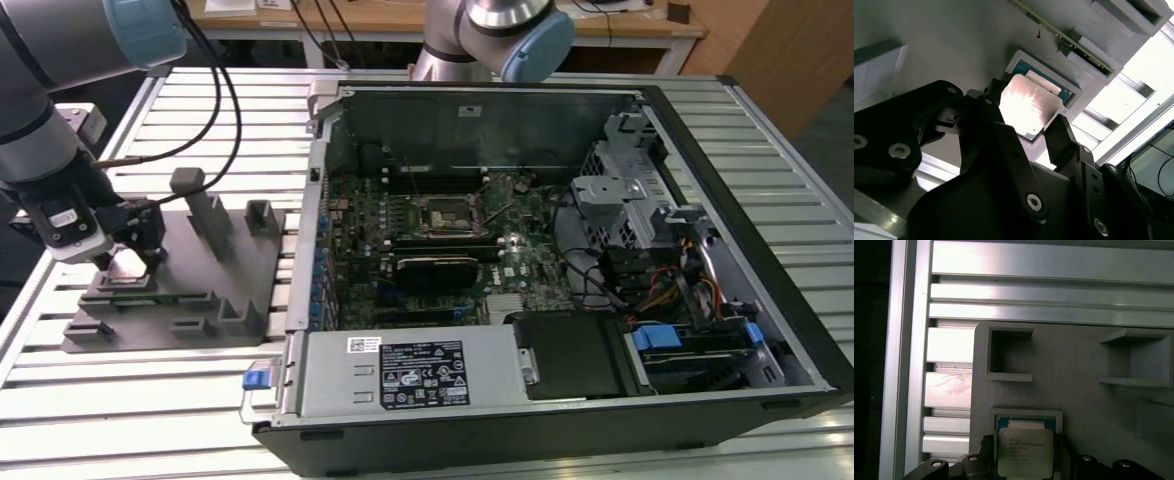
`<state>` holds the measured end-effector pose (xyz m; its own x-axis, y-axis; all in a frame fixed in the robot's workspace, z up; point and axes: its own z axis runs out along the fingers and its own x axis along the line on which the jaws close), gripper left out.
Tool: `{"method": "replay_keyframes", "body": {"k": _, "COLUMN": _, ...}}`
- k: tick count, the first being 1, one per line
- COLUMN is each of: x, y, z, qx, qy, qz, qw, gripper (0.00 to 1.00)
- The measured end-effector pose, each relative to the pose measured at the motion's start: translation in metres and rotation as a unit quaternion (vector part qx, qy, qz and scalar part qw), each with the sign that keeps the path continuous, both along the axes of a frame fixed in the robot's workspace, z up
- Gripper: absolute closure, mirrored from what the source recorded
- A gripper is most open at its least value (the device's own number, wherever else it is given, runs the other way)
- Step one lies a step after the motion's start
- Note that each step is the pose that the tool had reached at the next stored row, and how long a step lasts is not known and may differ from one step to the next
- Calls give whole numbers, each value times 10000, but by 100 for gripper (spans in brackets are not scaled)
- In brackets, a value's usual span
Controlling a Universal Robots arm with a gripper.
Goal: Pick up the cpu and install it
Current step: 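Pick up the cpu and move it towards the insertion slot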
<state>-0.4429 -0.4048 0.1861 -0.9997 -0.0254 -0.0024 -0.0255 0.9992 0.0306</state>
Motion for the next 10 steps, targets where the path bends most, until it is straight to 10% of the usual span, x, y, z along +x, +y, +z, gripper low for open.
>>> {"method": "replay_keyframes", "body": {"k": 10, "x": 0, "y": 0, "z": 107, "qx": 5, "qy": 1, "qz": 0, "qw": 10000, "gripper": 47}}
